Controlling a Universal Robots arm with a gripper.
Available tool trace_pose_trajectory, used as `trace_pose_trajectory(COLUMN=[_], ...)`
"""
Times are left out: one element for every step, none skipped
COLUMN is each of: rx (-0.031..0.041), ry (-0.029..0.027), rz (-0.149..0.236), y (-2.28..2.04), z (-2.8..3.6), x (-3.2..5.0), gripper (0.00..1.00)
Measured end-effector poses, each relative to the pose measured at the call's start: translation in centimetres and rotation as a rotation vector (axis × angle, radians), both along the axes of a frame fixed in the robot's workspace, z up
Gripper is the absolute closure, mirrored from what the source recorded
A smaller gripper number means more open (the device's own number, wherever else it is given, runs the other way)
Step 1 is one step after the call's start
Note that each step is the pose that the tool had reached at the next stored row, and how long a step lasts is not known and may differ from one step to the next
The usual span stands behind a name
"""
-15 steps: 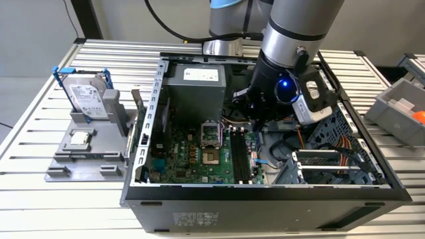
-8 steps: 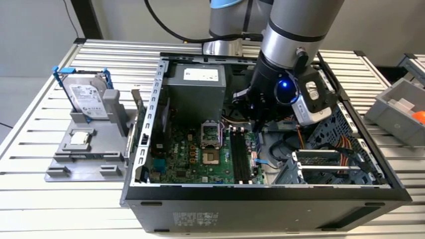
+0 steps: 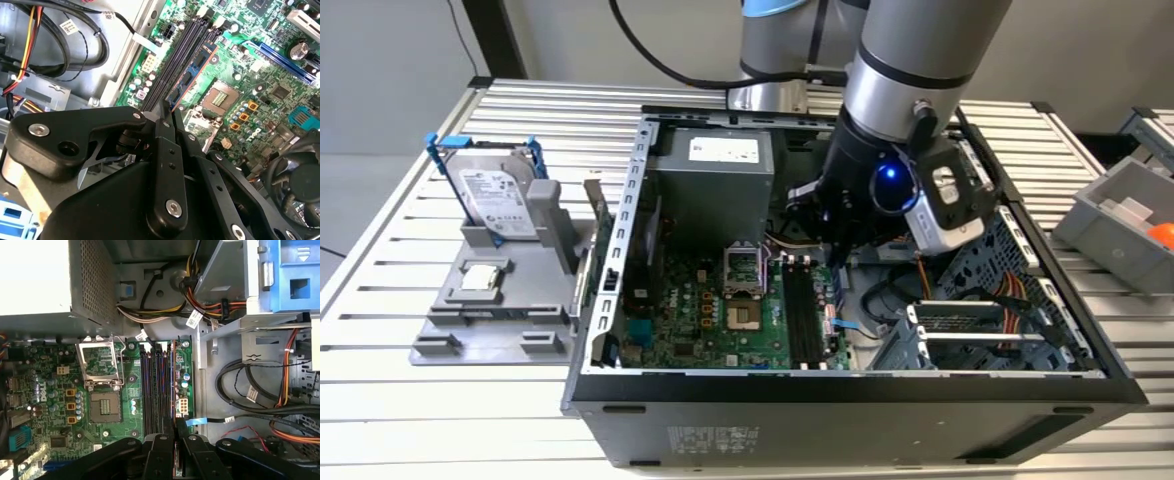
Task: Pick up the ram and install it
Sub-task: 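Insert the ram into the slot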
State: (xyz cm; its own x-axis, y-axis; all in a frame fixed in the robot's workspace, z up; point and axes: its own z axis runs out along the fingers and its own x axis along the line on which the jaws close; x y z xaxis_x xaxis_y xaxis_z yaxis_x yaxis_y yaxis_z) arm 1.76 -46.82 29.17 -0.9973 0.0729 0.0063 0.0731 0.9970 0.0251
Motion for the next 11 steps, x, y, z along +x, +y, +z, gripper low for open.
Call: trace_pose_trajectory(rx=[0.0,-0.0001,-0.0001,0.0,0.0,0.0,0.0001,0.0002,0.0001,0.0,0.0], ry=[0.0,0.0001,0.0,0.0,0.0001,0.0001,0.0,0.0,0.0,0.0,0.0], rz=[0.0,0.0,0.0,0.0,0.0,0.0,0.0,0.0,0.0,0.0,0.0], y=[0.0,0.0,0.0,0.0,0.0,0.0,0.0,0.0,0.0,0.0,0.0], z=[-0.04,-0.07,-0.1,-0.13,-0.16,-0.2,-0.24,-0.29,-0.34,-0.39,-0.45], x=[0.0,0.0,0.0,0.0,0.0,0.0,0.0,0.0,0.0,0.0,0.0], gripper=[1.0,1.0,1.0,1.0,1.0,1.0,1.0,1.0,1.0,1.0,1.0])
